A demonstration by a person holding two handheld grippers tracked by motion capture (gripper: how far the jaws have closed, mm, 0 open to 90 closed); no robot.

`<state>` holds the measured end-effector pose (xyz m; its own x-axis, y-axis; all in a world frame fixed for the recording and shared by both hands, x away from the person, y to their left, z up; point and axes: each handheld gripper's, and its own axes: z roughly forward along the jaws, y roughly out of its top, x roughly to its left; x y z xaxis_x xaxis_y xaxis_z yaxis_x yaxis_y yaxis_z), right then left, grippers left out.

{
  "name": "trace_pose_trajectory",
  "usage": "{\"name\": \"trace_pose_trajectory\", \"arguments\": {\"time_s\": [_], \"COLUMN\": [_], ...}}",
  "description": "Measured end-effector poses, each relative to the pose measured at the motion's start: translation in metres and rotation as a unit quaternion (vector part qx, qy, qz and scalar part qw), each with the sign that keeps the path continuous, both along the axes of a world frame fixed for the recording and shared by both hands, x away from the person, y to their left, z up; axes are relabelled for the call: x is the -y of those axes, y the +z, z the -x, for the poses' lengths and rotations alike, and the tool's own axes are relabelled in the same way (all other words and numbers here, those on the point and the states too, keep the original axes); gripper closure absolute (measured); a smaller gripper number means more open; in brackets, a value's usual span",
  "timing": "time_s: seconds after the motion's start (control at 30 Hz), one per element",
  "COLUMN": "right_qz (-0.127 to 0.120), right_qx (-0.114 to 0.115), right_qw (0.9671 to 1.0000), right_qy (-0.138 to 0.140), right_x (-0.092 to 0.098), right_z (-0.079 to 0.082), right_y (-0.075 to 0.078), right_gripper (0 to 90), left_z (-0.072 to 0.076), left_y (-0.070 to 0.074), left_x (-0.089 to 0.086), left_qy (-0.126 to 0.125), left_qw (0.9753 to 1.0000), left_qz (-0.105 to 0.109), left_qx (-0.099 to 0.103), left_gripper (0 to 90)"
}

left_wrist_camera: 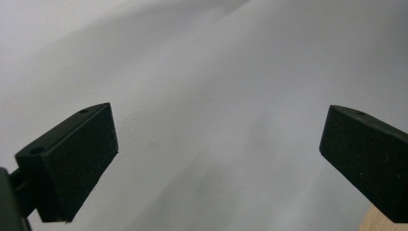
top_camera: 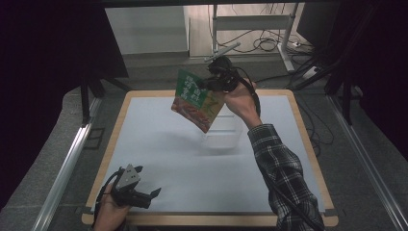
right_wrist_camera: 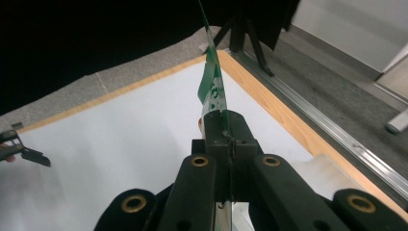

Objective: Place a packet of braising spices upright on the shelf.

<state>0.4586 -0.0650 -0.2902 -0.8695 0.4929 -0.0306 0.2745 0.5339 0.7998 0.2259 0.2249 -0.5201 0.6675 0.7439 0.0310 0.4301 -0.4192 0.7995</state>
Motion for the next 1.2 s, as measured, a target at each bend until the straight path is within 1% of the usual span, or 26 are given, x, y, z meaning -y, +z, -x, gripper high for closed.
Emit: {"name": "trace_pose_trajectory", "arguments": {"time_s": [0.13,0.3,0.53,0.73,0.83,0.93,1.03,1.2], "right_qz": [0.011,0.018,0.033,0.057,0.056,0.058,0.066,0.066], "right_qx": [0.001,0.002,-0.004,-0.011,-0.017,-0.021,-0.021,-0.022], "right_qw": [0.9999,0.9996,0.9989,0.9970,0.9963,0.9960,0.9955,0.9950], "right_qy": [-0.009,-0.019,-0.034,-0.052,-0.062,-0.065,-0.064,-0.071], "right_x": [0.011,0.024,0.046,0.068,0.076,0.078,0.073,0.069], "right_z": [0.001,0.004,0.011,0.015,0.014,0.012,0.009,0.004], "right_y": [-0.002,-0.004,-0.009,-0.015,-0.016,-0.019,-0.023,-0.025], "right_gripper": [89.3,89.3,89.3,89.2,89.1,89.0,88.9,88.9], "left_z": [0.000,0.000,0.000,-0.001,-0.001,-0.001,-0.001,-0.001], "left_y": [0.000,0.000,0.000,-0.001,-0.001,-0.001,-0.002,-0.002], "left_x": [0.000,0.000,0.001,0.002,0.002,0.002,0.002,0.002], "left_qy": [-0.001,-0.001,0.000,-0.001,-0.001,0.000,0.000,-0.001], "left_qw": [1.0000,1.0000,1.0000,0.9999,0.9999,0.9999,0.9999,0.9998], "left_qz": [-0.004,-0.006,-0.007,-0.012,-0.012,-0.012,-0.013,-0.016], "left_qx": [0.000,-0.002,-0.003,-0.007,-0.007,-0.009,-0.009,-0.009], "left_gripper": [0.0,0.0,0.0,0.0,0.0,0.0,0.0,0.0]}}
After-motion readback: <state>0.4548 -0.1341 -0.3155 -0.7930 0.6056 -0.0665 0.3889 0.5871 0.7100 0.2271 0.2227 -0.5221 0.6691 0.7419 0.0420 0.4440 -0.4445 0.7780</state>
